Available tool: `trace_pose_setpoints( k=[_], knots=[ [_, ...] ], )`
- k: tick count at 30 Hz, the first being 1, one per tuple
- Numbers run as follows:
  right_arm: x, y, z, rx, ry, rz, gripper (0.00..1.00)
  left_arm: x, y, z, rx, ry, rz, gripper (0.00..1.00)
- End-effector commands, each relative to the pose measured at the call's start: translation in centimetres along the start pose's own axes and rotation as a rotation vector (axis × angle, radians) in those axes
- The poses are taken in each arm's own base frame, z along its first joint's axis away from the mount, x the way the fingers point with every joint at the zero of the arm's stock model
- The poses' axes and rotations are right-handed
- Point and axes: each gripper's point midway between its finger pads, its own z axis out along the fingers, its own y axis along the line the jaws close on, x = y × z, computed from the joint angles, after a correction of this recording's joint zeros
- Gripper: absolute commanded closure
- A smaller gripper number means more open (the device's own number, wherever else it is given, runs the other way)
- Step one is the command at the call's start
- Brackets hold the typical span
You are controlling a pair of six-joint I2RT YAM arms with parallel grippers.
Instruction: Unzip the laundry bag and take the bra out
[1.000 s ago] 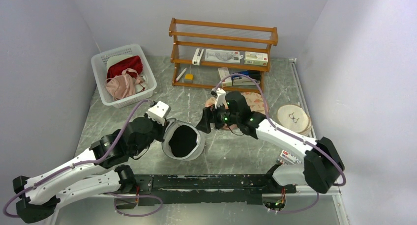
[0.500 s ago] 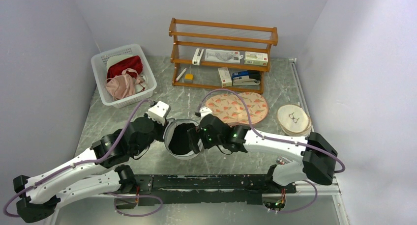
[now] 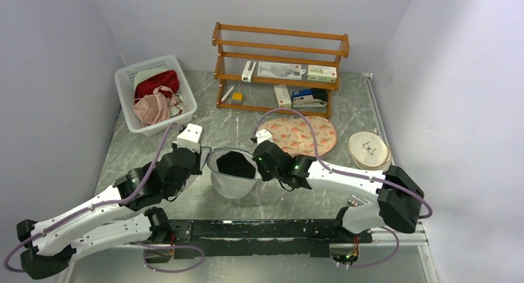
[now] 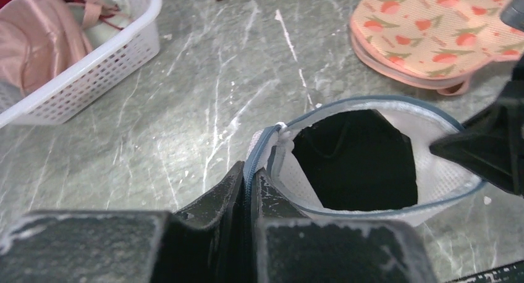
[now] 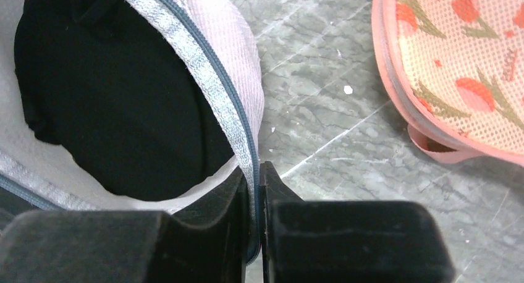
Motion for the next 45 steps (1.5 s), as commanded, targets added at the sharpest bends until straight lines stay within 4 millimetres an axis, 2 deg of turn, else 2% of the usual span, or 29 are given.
trace_pose_setpoints(
  k=[1, 4, 6, 7, 8, 10, 11, 13, 17, 19, 21, 24, 26, 28, 30, 32, 36, 39, 42, 45],
  knots=[
    [-0.7, 0.7, -0.2, -0.079, -0.038, -0.113, 0.94, -1.2, 2.3, -0.3, -0.152, -0.024, -0.057, 0.82],
    [-0.8, 1.6, -0.1, -0.151, -0.032, -0.137, 1.00, -0.7, 2.8, 0.0, -0.206, 0.002, -0.043, 0.79],
    [-1.0, 1.9, -0.1, -0.177, -0.030, -0.144, 1.00, -0.3, 3.7, 0.0, -0.274, 0.019, -0.050, 0.74],
    [-1.1, 1.8, -0.1, -0.178, -0.030, -0.143, 1.00, -0.3, 4.1, 0.0, -0.304, 0.024, -0.053, 0.67],
    [-1.1, 1.8, -0.1, -0.181, -0.027, -0.142, 1.00, -0.2, 4.6, 0.0, -0.339, 0.025, -0.057, 0.56],
    [-1.2, 1.6, -0.1, -0.187, -0.033, -0.139, 1.00, -0.1, 5.4, 0.0, -0.394, 0.031, -0.069, 0.26],
    [-1.2, 1.5, 0.0, -0.188, -0.034, -0.137, 1.00, 0.0, 5.8, 0.0, -0.419, 0.032, -0.079, 0.14],
    [-1.6, 1.5, -0.1, -0.186, -0.037, -0.124, 1.00, 0.0, 6.3, -0.1, -0.452, 0.034, -0.084, 0.01],
    [-2.2, 1.9, -0.2, -0.204, -0.059, -0.107, 1.00, -0.1, 6.0, 0.0, -0.429, 0.037, -0.091, 0.00],
    [-2.3, 2.0, -0.3, -0.211, -0.063, -0.103, 1.00, -0.5, 5.2, 0.0, -0.367, 0.031, -0.107, 0.02],
    [-2.1, 2.1, -0.1, -0.213, -0.056, -0.100, 1.00, -1.4, 2.8, 0.3, -0.197, -0.001, -0.118, 0.03],
    [-1.9, 2.5, -0.2, -0.243, -0.070, -0.099, 0.99, -1.8, -3.1, 0.2, 0.199, -0.074, -0.019, 0.01],
    [-2.0, 2.6, -0.3, -0.254, -0.082, -0.091, 0.96, -1.9, -6.1, -0.5, 0.372, -0.083, 0.006, 0.01],
    [-2.5, 2.8, -0.5, -0.261, -0.095, -0.086, 0.95, -0.9, -7.6, 0.0, 0.430, -0.036, 0.041, 0.03],
    [-2.9, 3.1, -0.6, -0.274, -0.111, -0.085, 0.95, 0.5, -8.7, 1.0, 0.438, 0.048, 0.080, 0.13],
    [-3.2, 3.3, -0.7, -0.284, -0.121, -0.088, 0.95, 2.1, -9.1, 2.2, 0.412, 0.145, 0.113, 0.21],
    [-3.1, 3.6, -0.8, -0.302, -0.127, -0.089, 0.96, 5.1, -8.7, 4.4, 0.312, 0.286, 0.163, 0.34],
    [-3.0, 3.8, -0.9, -0.320, -0.130, -0.096, 0.96, 5.6, -8.1, 5.0, 0.265, 0.304, 0.174, 0.36],
    [-3.1, 3.9, -1.0, -0.327, -0.133, -0.106, 0.96, 5.7, -7.5, 5.5, 0.223, 0.304, 0.179, 0.32],
    [-3.3, 4.2, -1.2, -0.341, -0.137, -0.113, 0.96, 6.2, -7.8, 5.8, 0.229, 0.328, 0.184, 0.30]
  ],
)
